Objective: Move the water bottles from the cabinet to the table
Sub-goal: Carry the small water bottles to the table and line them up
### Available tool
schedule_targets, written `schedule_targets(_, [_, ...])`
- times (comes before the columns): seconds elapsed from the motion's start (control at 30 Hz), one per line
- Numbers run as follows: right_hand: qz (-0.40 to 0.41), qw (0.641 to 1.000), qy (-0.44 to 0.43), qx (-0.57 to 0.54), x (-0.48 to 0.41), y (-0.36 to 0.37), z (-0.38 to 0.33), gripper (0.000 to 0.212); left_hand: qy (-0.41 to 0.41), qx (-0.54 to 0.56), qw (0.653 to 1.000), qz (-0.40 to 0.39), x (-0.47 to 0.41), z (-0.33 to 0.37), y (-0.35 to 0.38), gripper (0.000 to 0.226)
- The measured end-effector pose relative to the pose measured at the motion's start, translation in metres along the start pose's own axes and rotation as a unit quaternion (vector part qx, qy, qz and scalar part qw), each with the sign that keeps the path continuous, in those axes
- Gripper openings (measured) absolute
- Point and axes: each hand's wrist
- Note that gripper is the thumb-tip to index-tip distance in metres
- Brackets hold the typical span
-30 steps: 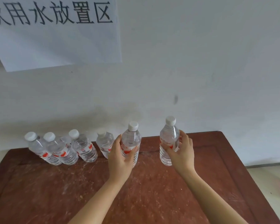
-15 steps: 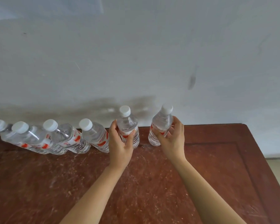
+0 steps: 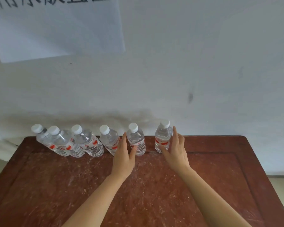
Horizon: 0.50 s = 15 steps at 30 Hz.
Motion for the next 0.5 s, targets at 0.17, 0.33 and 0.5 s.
schedule_targets(0.17, [0.096,0.992,-0.081,0.013,0.032,-0.025,-0.03,0.088,0.024,-0.075,0.995,0.06,0.049,0.032,-0.056,0.052])
schedule_targets(0.33, [0.145,0.951,-0.272,-0.002,0.051,-0.027,-0.102,0.062,0.023,-0.224,0.943,0.243,0.133,0.044,-0.125,0.044])
schedule_targets(0.5, [0.081,0.9,-0.427,-0.029,0.104,-0.001,-0.21,0.056,-0.087,-0.312,0.878,0.352,0.242,0.036,-0.22,0.058])
Point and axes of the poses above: each hand's wrist, its own x-axis away from the middle knuckle, its own y-axis out of the palm, z = x × y, and after that the axes turned 4 degrees about -y, right-handed
